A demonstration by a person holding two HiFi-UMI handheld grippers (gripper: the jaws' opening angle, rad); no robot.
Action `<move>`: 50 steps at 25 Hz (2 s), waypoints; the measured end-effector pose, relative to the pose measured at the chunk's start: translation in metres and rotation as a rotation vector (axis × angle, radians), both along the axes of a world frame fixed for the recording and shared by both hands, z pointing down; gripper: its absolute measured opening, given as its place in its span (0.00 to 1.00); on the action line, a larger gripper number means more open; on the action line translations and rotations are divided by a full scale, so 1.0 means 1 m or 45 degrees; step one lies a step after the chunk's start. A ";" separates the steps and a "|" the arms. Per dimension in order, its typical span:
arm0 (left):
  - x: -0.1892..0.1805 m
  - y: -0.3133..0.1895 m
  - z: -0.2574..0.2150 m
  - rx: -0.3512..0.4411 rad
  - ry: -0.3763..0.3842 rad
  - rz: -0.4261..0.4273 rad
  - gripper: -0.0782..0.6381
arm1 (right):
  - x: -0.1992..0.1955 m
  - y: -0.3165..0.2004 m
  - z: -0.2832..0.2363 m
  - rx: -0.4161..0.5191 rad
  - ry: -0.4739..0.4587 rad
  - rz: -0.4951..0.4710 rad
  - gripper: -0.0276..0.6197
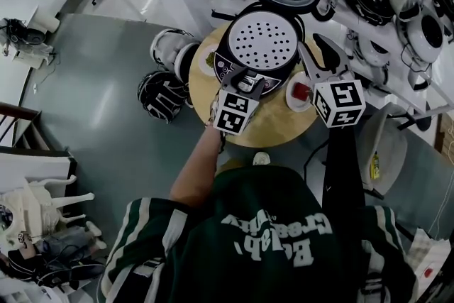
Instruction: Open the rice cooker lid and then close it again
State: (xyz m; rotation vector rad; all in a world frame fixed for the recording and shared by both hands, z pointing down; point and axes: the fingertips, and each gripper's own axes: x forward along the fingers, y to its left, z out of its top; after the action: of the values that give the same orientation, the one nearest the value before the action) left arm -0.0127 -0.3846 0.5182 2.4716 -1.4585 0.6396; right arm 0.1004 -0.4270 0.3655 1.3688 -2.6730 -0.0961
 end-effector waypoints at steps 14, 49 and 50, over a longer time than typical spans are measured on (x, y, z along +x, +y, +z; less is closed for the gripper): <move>-0.006 -0.004 -0.003 -0.053 0.131 -0.001 0.36 | 0.005 -0.131 -0.092 0.068 0.189 -0.005 0.38; -0.012 0.004 -0.028 0.006 0.241 0.148 0.37 | -0.049 -0.112 -0.010 -0.322 0.435 -0.297 0.64; -0.014 0.006 -0.030 0.007 0.242 0.159 0.37 | -0.052 -0.102 -0.006 -0.327 0.435 -0.293 0.64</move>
State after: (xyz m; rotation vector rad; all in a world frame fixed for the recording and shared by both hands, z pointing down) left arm -0.0266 -0.3782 0.4878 2.5626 -1.2471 0.4085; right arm 0.0485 -0.5292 0.3595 0.8780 -2.4404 -0.0068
